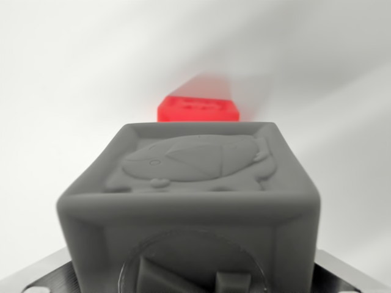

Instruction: Destack cube

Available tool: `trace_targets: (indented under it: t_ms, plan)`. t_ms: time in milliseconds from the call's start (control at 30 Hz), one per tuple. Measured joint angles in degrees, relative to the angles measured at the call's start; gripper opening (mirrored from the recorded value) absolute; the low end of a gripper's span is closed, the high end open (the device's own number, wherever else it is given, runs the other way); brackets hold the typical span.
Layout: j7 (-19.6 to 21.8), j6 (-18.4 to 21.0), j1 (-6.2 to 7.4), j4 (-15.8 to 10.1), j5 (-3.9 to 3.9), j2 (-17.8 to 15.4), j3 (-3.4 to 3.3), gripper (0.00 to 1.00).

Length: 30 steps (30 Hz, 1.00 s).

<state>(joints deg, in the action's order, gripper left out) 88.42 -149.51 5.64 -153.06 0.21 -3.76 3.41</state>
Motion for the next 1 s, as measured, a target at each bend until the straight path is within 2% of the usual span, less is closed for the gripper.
trace_targets:
  t_ms: [400, 1000]
  plan:
    - [-0.38, 5.57, 0.24, 1.05, 0.33, -4.85, 0.01, 0.0]
    - [-1.32, 4.72, 2.09, 5.1, 0.29, 0.81, 1.01, 0.0]
